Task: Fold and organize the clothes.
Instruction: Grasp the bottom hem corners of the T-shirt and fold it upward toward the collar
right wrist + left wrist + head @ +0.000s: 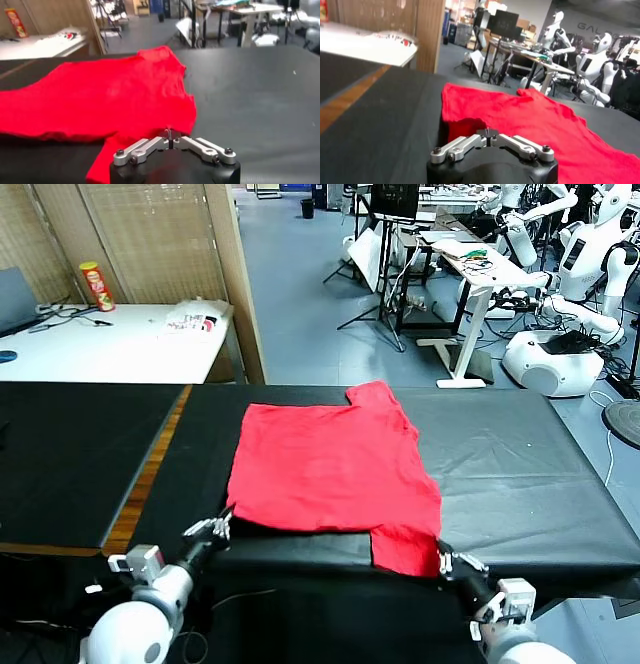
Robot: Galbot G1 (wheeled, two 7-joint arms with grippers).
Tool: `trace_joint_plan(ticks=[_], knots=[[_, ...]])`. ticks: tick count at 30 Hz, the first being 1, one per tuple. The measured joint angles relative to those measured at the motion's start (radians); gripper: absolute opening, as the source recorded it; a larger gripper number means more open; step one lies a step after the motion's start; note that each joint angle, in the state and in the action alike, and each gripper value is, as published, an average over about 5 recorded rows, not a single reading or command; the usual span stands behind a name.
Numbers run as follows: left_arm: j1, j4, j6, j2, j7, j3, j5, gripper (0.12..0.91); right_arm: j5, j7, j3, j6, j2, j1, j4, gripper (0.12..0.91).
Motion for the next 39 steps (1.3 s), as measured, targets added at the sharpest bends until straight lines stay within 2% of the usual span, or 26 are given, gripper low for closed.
trace_joint_plan(ticks=[10,16,19,22,25,29,32,34,39], knots=[[-0.146,0.155,-0.025,-0.019,0.003,0.050,0.112,0.127,-0.030,-0.011,-0.117,0.045,0.022,0.195,-0.198,0.122],[-0.203,0.235,-0.032,-0.022,0.004,0.071,0.137,0.127,-0.050,-0.025,-0.167,0.089,0.043,0.292,-0.295,0.122],[-0.225,0.267,-0.037,-0.024,0.007,0.078,0.153,0.127,-0.058,-0.032,-0.182,0.094,0.050,0.325,-0.328,0.146],[-0.241,0.292,-0.044,-0.024,0.011,0.081,0.169,0.127,-0.055,-0.046,-0.183,0.070,0.048,0.337,-0.339,0.263],[-0.254,0.307,-0.045,-0.023,0.010,0.082,0.170,0.127,-0.036,-0.057,-0.171,0.024,0.034,0.323,-0.319,0.427],[-0.264,0.312,-0.041,-0.023,0.007,0.080,0.165,0.128,0.003,-0.047,-0.144,-0.045,0.003,0.268,-0.249,0.645],[-0.257,0.306,-0.033,-0.019,0.007,0.077,0.163,0.265,0.021,-0.033,-0.120,-0.082,-0.019,0.211,-0.183,0.753],[-0.248,0.297,-0.028,-0.013,0.008,0.074,0.162,0.422,0.024,-0.028,-0.105,-0.097,-0.028,0.174,-0.146,0.786],[-0.218,0.269,-0.007,0.006,0.015,0.065,0.141,0.684,0.023,-0.027,-0.080,-0.103,-0.032,0.101,-0.097,0.798]])
